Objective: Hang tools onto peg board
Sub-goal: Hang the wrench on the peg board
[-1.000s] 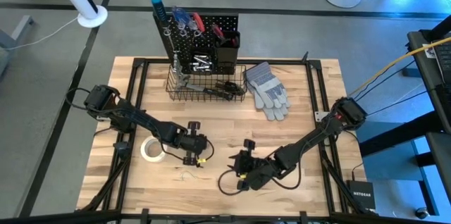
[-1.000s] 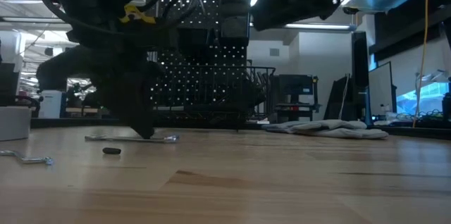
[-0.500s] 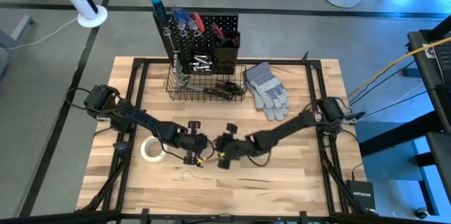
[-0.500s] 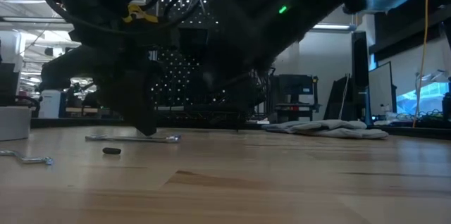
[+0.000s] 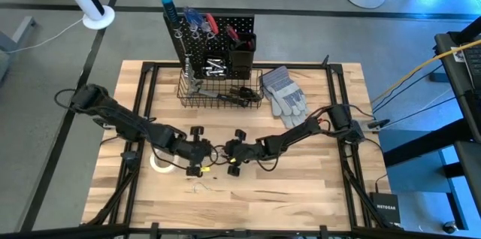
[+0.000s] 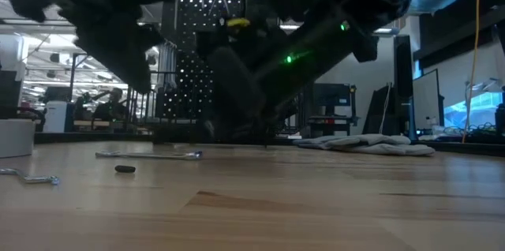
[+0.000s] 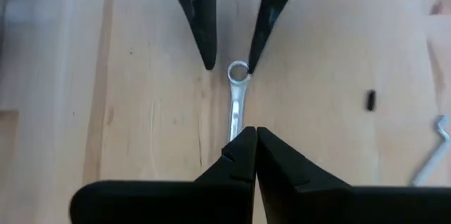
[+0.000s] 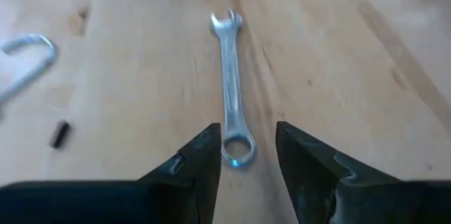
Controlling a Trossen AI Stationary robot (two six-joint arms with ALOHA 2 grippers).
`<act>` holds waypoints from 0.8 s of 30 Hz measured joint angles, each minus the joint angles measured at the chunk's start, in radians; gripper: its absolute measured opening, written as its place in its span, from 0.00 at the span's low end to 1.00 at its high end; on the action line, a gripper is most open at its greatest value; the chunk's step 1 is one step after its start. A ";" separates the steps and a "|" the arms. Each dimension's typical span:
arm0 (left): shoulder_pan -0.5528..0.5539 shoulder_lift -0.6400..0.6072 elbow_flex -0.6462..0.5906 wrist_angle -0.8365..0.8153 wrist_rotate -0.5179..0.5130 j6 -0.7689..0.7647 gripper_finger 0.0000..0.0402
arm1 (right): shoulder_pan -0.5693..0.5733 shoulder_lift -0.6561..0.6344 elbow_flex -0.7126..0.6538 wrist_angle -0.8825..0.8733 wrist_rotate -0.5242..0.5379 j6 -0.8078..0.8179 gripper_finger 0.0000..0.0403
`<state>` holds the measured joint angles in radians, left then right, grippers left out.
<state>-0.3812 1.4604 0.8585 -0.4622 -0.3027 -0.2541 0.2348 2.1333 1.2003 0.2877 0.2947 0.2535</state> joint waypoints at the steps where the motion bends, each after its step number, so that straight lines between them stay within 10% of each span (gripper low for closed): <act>1: -0.006 -0.014 0.000 -0.016 -0.001 -0.011 0.01 | 0.000 0.008 0.000 -0.001 0.004 0.000 0.35; 17: -0.053 -0.039 0.000 -0.048 -0.024 -0.102 0.02 | 0.000 0.044 0.005 -0.070 0.035 0.003 0.35; 24: -0.012 0.030 0.000 -0.040 -0.028 -0.073 0.19 | 0.000 0.047 0.003 -0.067 0.033 0.001 0.35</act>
<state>-0.3937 1.4903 0.8581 -0.5022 -0.3303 -0.3271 0.2352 2.1799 1.2037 0.2203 0.3277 0.2543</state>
